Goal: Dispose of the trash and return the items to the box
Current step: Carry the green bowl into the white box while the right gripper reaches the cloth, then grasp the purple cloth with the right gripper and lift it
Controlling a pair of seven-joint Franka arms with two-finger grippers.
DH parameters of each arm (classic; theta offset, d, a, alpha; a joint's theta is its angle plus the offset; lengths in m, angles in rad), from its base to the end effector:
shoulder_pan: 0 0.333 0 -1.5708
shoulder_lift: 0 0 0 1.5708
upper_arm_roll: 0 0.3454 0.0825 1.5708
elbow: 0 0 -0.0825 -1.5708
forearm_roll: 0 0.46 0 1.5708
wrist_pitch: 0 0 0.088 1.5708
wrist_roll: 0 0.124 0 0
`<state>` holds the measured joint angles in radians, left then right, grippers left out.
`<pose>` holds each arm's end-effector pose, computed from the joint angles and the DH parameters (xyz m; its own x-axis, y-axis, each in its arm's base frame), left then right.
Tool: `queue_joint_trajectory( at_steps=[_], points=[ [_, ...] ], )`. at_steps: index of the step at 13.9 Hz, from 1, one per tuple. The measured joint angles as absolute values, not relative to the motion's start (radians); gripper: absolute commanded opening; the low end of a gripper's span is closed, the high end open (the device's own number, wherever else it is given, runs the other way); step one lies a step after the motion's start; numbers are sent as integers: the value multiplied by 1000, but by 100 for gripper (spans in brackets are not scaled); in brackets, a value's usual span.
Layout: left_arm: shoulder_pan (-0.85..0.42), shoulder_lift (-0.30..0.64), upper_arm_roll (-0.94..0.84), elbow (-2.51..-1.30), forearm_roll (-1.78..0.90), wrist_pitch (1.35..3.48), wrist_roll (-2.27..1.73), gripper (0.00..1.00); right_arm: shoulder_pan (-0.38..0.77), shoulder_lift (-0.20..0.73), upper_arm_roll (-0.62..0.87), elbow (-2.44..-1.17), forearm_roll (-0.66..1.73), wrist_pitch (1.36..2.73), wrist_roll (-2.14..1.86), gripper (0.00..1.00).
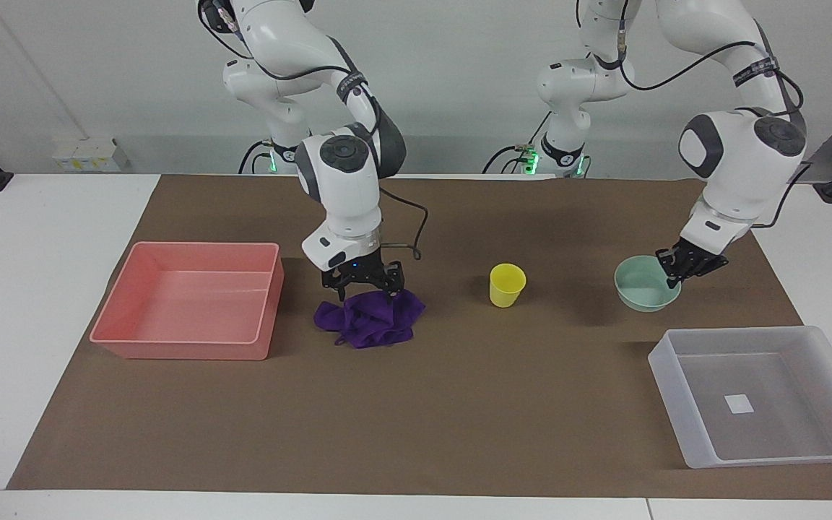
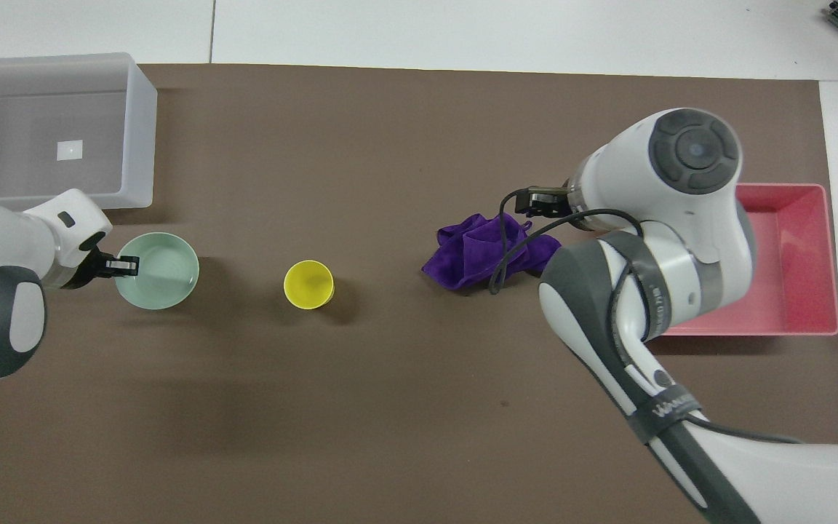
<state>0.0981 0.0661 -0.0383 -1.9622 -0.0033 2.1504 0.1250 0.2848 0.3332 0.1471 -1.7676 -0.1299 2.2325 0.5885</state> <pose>0.6555 0.0394 0.4307 0.9906 -0.0634 0.1216 -0.0627 -0.9980 -0.0098 0.6712 0.2951 0.3621 0.9845 -0.0953 0.1470 -0.0933 -0.9954 -0.0208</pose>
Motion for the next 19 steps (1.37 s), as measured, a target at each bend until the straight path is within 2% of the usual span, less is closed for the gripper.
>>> queue_joint_trajectory(
  at_steps=[3, 5, 11, 12, 13, 14, 15, 19],
  points=[
    [140, 143, -38, -1826, -17, 2123, 130, 0, 277, 385, 152, -1788, -270, 2286, 594, 100],
    [163, 224, -39, -1688, -20, 2076, 132, 0, 258, 422, 189, -1793, -339, 2310, 639, 100],
    [196, 543, -39, -1251, -20, 1972, 136, 0, 242, 448, 225, -1864, -351, 2445, 654, 100],
    [206, 598, -40, -1196, -20, 1969, 136, 0, 242, 447, 225, -1872, -353, 2444, 654, 76],
    [218, 654, -40, -1143, -20, 1969, 138, 0, 241, 447, 225, -1874, -355, 2437, 654, 37],
    [228, 698, -40, -1106, -20, 1971, 139, 0, 240, 447, 225, -1874, -357, 2424, 654, 10],
    [233, 729, -40, -1082, -20, 1975, 140, 0, 240, 446, 225, -1874, -358, 2412, 654, 0],
    [235, 776, -42, -1063, -20, 2008, 140, 0, 237, 441, 225, -1872, -359, 2387, 691, 0]
  ],
)
